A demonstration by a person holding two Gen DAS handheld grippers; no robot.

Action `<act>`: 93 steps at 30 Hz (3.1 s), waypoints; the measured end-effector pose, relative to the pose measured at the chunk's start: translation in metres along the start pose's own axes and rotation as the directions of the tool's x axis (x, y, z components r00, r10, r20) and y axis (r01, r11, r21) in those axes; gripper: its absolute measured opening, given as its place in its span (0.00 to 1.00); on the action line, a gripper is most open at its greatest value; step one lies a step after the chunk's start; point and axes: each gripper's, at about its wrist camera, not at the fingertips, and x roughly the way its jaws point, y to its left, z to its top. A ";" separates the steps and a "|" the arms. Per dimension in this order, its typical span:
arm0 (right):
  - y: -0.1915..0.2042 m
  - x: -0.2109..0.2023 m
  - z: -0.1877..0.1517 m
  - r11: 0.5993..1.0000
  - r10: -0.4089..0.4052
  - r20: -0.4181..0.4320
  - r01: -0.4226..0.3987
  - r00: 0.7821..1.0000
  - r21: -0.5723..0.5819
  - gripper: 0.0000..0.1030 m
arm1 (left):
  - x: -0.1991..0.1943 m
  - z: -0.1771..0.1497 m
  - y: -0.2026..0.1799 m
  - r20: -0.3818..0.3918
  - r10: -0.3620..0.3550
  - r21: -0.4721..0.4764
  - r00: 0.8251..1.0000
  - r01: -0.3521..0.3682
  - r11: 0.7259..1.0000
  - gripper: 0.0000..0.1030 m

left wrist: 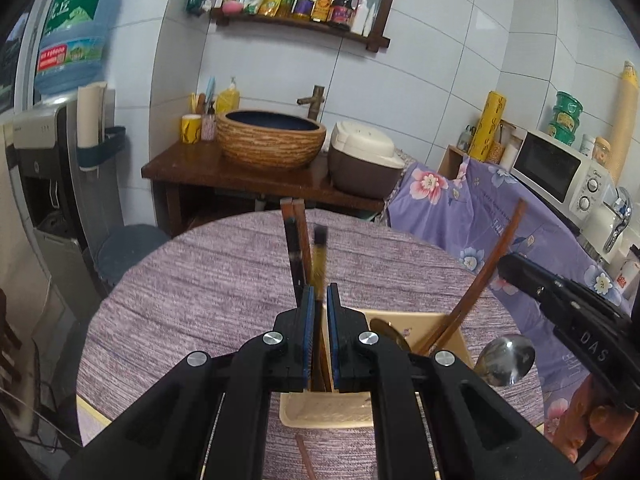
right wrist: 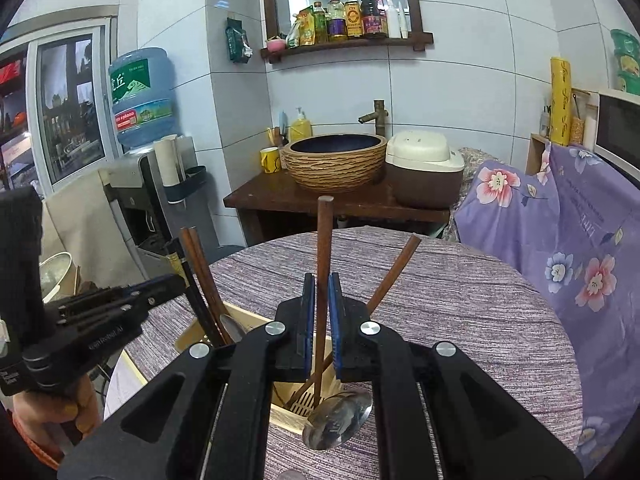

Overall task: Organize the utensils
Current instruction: 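Carry both chopsticks over the beige holder and open both tools to drop them in, then move the right tool to the last steel spoon and grasp it, then grasp the last brown chopstick with the left tool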

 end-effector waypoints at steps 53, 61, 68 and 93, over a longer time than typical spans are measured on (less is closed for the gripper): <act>-0.006 -0.018 -0.226 0.997 -0.062 -0.362 0.073 0.930 0.016 0.83 | -0.034 -0.192 0.018 -0.194 0.180 0.025 0.964 -0.179 0.984 0.88; 0.003 0.021 -0.214 0.997 -0.042 -0.432 0.009 0.901 -0.078 0.68 | -0.038 -0.193 0.021 -0.194 0.178 0.029 0.965 -0.175 0.984 0.86; 0.011 0.039 -0.208 0.994 -0.045 -0.447 -0.005 0.894 -0.110 0.57 | -0.033 -0.194 0.015 -0.208 0.180 0.074 0.961 -0.168 0.983 0.86; 0.008 -0.022 -0.185 1.000 -0.010 -0.340 0.010 0.940 -0.001 0.36 | 0.061 -0.157 -0.010 -0.346 0.180 0.131 0.921 -0.142 0.981 0.40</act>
